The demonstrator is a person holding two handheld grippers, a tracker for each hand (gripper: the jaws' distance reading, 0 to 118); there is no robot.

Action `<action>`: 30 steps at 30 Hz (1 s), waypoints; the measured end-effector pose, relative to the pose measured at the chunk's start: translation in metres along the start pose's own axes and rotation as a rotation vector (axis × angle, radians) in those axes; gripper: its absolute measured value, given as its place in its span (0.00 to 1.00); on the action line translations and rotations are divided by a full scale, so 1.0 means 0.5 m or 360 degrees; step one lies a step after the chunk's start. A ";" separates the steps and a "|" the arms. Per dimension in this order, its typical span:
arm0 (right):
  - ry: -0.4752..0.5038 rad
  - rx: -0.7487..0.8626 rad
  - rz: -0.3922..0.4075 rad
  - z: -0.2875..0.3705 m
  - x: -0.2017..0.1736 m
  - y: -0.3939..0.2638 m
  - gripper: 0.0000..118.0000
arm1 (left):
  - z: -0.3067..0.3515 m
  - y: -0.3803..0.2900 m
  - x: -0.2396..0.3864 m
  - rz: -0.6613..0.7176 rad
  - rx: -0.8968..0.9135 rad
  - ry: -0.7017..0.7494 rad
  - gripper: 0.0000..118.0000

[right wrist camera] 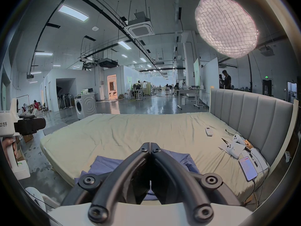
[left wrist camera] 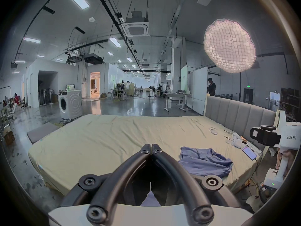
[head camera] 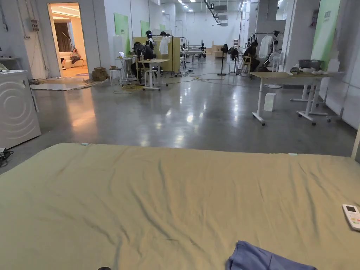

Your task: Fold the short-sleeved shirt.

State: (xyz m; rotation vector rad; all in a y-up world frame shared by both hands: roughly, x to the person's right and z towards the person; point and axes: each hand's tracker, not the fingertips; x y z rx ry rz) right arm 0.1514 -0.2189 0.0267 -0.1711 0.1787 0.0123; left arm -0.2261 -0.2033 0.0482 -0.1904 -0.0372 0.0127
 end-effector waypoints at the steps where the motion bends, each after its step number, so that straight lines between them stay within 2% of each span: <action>1: -0.0009 -0.0023 0.0006 0.001 0.001 -0.005 0.00 | -0.010 -0.002 -0.003 0.0004 -0.0040 0.0005 0.00; 6: -0.0007 -0.0119 -0.0051 -0.008 0.016 -0.042 0.00 | -0.070 -0.021 -0.017 -0.0005 -0.0164 -0.0018 0.00; 9: -0.0016 -0.0243 -0.0127 -0.021 0.025 -0.066 0.00 | -0.135 -0.038 -0.035 0.0072 -0.0248 -0.0059 0.00; 10: -0.0021 -0.0220 -0.0100 -0.025 0.028 -0.068 0.00 | -0.165 -0.047 -0.044 0.0136 -0.0287 -0.0059 0.03; 12: -0.0022 -0.0251 -0.0103 -0.032 0.036 -0.077 0.00 | -0.219 -0.061 -0.061 0.0217 -0.0373 -0.0067 0.24; 13: -0.0025 -0.0267 -0.0104 -0.034 0.042 -0.081 0.00 | -0.256 -0.072 -0.071 0.0242 -0.0427 -0.0063 0.42; 14: -0.0030 -0.0284 -0.0106 -0.037 0.047 -0.086 0.00 | -0.289 -0.082 -0.079 0.0246 -0.0483 -0.0075 0.54; 15: -0.0036 -0.0304 -0.0109 -0.041 0.052 -0.091 0.00 | -0.329 -0.095 -0.086 0.0252 -0.0562 -0.0089 0.61; 16: -0.0050 -0.0328 -0.0112 -0.047 0.058 -0.097 0.00 | -0.366 -0.108 -0.092 0.0264 -0.0612 -0.0087 0.64; 17: -0.0060 -0.0349 -0.0115 -0.050 0.063 -0.102 0.00 | -0.396 -0.119 -0.097 0.0276 -0.0603 -0.0083 0.64; 19: -0.0089 -0.0393 -0.0132 -0.060 0.075 -0.113 0.00 | -0.476 -0.144 -0.108 0.0336 -0.0777 -0.0043 0.64; 25: -0.0151 -0.0467 -0.0229 -0.066 0.104 -0.144 0.00 | -0.662 -0.246 -0.111 0.0315 -0.1278 0.0139 0.64; 30: -0.0199 -0.0531 -0.0204 -0.061 0.117 -0.167 0.00 | -0.712 -0.293 -0.085 0.0296 -0.1350 0.0150 0.64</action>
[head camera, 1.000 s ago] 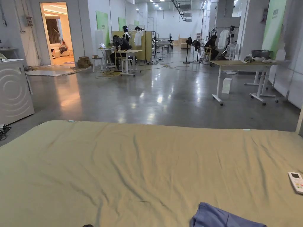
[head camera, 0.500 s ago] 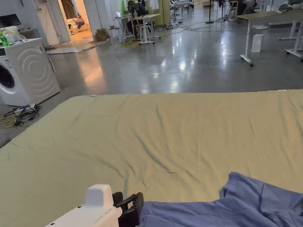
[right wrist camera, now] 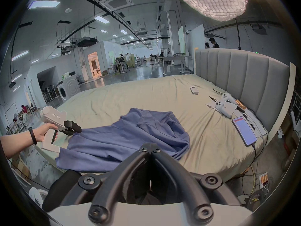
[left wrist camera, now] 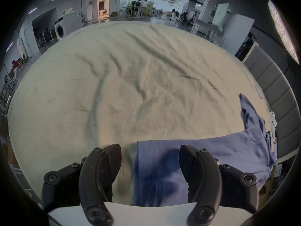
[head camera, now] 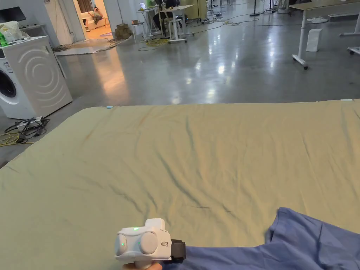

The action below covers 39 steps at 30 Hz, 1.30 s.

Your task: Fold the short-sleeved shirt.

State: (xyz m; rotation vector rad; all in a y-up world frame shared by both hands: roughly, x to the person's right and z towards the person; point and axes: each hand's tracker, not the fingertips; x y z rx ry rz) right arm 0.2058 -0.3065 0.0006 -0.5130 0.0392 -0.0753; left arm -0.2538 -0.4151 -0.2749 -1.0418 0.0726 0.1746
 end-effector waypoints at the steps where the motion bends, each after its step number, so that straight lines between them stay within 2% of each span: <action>1: -0.0005 -0.0007 -0.0002 0.002 0.004 -0.004 0.00 | -0.002 -0.001 0.008 -0.0014 0.0008 0.0020 0.64; 4: -0.0010 -0.0025 -0.0050 0.003 0.013 -0.015 0.00 | -0.003 -0.004 0.029 -0.0120 -0.0004 0.0083 0.60; 6: 0.0004 -0.0046 -0.0096 -0.001 0.018 -0.024 0.00 | 0.006 -0.005 0.039 -0.0104 -0.0005 0.0082 0.46; 8: 0.0011 -0.0057 -0.0122 -0.003 0.017 -0.028 0.00 | 0.010 -0.002 0.056 -0.0185 -0.0023 0.0142 0.16; 9: 0.0015 -0.0061 -0.0131 -0.005 0.017 -0.031 0.00 | 0.010 0.000 0.063 -0.0244 -0.0027 0.0138 0.09; 15: 0.0054 -0.0065 -0.0108 -0.023 0.024 -0.013 0.00 | -0.026 0.014 0.074 -0.0305 -0.0157 0.0127 0.06; 19: 0.0100 -0.0007 0.0062 -0.086 0.051 0.064 0.01 | -0.039 0.039 0.060 -0.0232 -0.0255 0.0077 0.06; 20: 0.0130 -0.0027 0.0100 -0.116 0.061 0.088 0.09 | -0.041 0.044 0.059 -0.0238 -0.0270 0.0071 0.06; 21: 0.0157 -0.0082 0.0145 -0.166 0.074 0.120 0.27 | -0.043 0.048 0.057 -0.0243 -0.0293 0.0058 0.06; 22: 0.0138 -0.0406 -0.0026 -0.227 0.093 0.128 0.59 | -0.044 0.050 0.058 -0.0249 -0.0307 0.0051 0.06; 23: 0.0168 -0.0403 0.0043 -0.280 0.113 0.148 0.76 | -0.044 0.051 0.057 -0.0252 -0.0313 0.0045 0.06; 24: 0.0201 -0.0416 0.0067 -0.319 0.121 0.162 0.79 | -0.044 0.051 0.057 -0.0255 -0.0316 0.0042 0.06; 26: 0.0204 -0.0443 0.0107 -0.411 0.137 0.199 0.74 | -0.044 0.049 0.057 -0.0271 -0.0323 0.0035 0.06; 29: 0.0156 -0.0709 0.0042 -0.564 0.172 0.233 0.75 | -0.045 0.045 0.057 -0.0324 -0.0312 0.0027 0.06; 31: 0.0031 -0.0832 0.0065 -0.650 0.190 0.244 0.75 | -0.044 0.046 0.049 -0.0300 -0.0310 0.0004 0.06; 33: -0.0071 -0.0867 0.0153 -0.709 0.194 0.249 0.75 | -0.045 0.049 0.038 -0.0254 -0.0317 -0.0036 0.06; 36: -0.0104 -0.0867 0.0158 -0.755 0.194 0.243 0.71 | -0.046 0.054 0.025 -0.0207 -0.0330 -0.0088 0.06; 38: -0.0090 -0.0926 0.0132 -0.775 0.195 0.233 0.60 | -0.047 0.057 0.020 -0.0191 -0.0335 -0.0105 0.06; 39: -0.0083 -0.0949 0.0133 -0.775 0.192 0.222 0.49 | -0.047 0.056 0.021 -0.0188 -0.0334 -0.0111 0.06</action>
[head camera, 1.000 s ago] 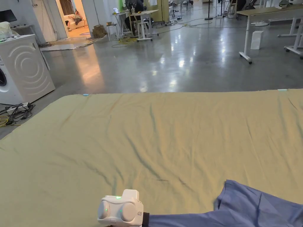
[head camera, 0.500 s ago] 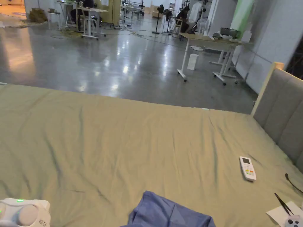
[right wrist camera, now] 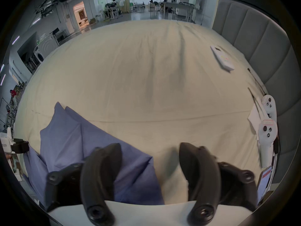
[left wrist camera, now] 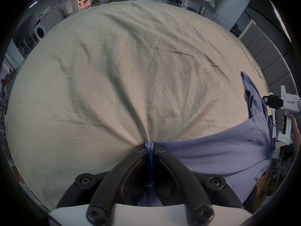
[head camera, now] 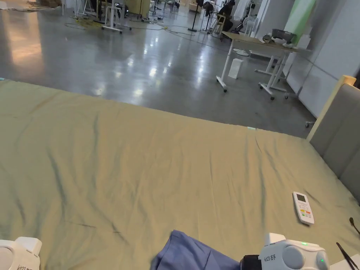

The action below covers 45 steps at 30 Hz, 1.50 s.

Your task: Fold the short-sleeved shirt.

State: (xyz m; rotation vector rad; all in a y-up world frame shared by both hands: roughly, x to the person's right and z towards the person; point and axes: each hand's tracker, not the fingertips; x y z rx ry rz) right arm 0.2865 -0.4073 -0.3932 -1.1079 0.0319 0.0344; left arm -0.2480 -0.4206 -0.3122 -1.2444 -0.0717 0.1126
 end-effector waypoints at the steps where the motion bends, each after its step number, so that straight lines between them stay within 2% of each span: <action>1: 0.0007 -0.0018 0.0018 -0.004 -0.007 -0.010 0.46 | 0.000 -0.001 0.001 0.0003 0.0005 -0.0001 0.06; 3: -0.0075 0.0075 0.0141 0.009 -0.025 -0.024 0.38 | 0.000 -0.006 0.005 -0.0002 0.0017 0.0006 0.06; 4: -0.0044 0.0049 0.0167 0.011 -0.036 -0.030 0.29 | 0.000 -0.008 0.007 -0.0017 0.0023 0.0010 0.06; 5: -0.0029 0.0046 0.0154 0.012 -0.034 -0.030 0.19 | 0.000 -0.008 0.006 -0.0021 0.0027 0.0011 0.06; 6: -0.0002 0.0045 0.0135 0.014 -0.030 -0.027 0.04 | 0.001 -0.009 0.005 -0.0017 0.0034 0.0010 0.06; 7: 0.0010 0.0042 0.0104 0.014 -0.025 -0.025 0.02 | 0.001 -0.013 0.005 -0.0005 0.0045 0.0009 0.06; 10: 0.0036 0.0140 0.0009 0.044 -0.021 -0.038 0.02 | 0.014 -0.030 -0.008 0.0066 0.0177 -0.0050 0.05; 13: 0.0089 0.0371 0.0053 0.144 -0.019 -0.058 0.02 | 0.066 -0.059 -0.041 0.0306 0.0335 -0.0190 0.04; 14: 0.0106 0.0442 0.0069 0.181 -0.016 -0.063 0.02 | 0.097 -0.066 -0.042 0.0308 0.0393 -0.0219 0.05; 18: 0.0083 0.0673 0.0104 0.363 -0.002 -0.077 0.02 | 0.290 -0.096 -0.027 0.0143 0.0718 -0.0268 0.04; 25: 0.0053 0.1066 -0.0079 0.637 0.036 -0.098 0.02 | 0.663 -0.123 -0.024 0.0031 0.1298 -0.0329 0.05; 28: 0.0029 0.1206 -0.0147 0.747 0.047 -0.104 0.02 | 0.786 -0.127 -0.024 -0.0024 0.1476 -0.0291 0.04; 32: -0.0044 0.1365 -0.0175 0.872 0.061 -0.102 0.02 | 0.907 -0.129 -0.024 -0.0064 0.1672 -0.0205 0.05; 39: -0.0168 0.1466 -0.0216 0.991 0.113 -0.098 0.02 | 1.015 -0.160 -0.053 0.0083 0.1969 -0.0225 0.05; 45: -0.0208 0.1515 -0.0275 1.018 0.151 -0.099 0.02 | 1.025 -0.142 -0.090 0.0148 0.1943 -0.0200 0.05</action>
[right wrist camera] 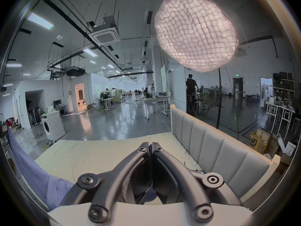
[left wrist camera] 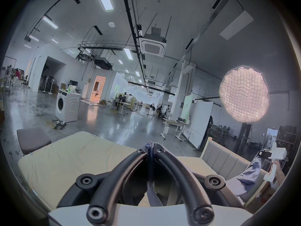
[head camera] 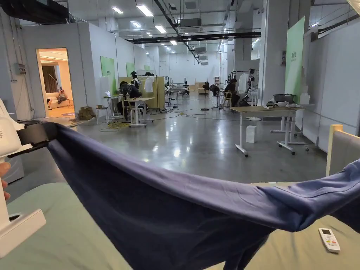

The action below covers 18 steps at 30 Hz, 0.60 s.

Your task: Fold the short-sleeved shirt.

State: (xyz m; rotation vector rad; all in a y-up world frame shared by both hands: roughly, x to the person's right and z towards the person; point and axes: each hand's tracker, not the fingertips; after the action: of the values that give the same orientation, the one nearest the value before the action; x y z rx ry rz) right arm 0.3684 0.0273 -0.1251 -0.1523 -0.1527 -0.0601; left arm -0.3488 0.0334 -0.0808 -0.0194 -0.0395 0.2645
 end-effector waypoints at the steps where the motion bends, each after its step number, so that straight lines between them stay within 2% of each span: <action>1: -0.0018 0.0016 0.0014 0.000 -0.001 0.000 0.02 | -0.004 -0.001 -0.006 0.0010 -0.0005 0.0012 0.04; 4: -0.0035 0.0033 0.0022 -0.005 0.005 0.000 0.02 | -0.018 -0.009 -0.022 0.0015 -0.0027 0.0040 0.05; 8: -0.0013 0.0022 -0.0043 -0.009 0.007 0.002 0.02 | -0.031 -0.016 -0.036 0.0031 -0.0060 0.0058 0.05; 13: -0.0016 0.0021 0.0005 -0.021 -0.004 -0.003 0.02 | -0.046 -0.023 -0.041 0.0035 -0.0075 0.0059 0.05; 16: 0.0054 0.0016 -0.0002 -0.038 -0.009 -0.006 0.02 | -0.058 -0.033 -0.033 0.0002 -0.0102 0.0027 0.04; 18: 0.0046 -0.0003 0.0002 -0.057 -0.020 -0.008 0.02 | -0.072 -0.040 -0.030 0.0001 -0.0132 0.0024 0.05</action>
State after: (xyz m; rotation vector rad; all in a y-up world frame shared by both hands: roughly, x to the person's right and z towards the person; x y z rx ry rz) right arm 0.3625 0.0196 -0.1537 -0.1535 -0.1234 -0.0610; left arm -0.3564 0.0100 -0.1167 -0.1037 -0.0353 0.2635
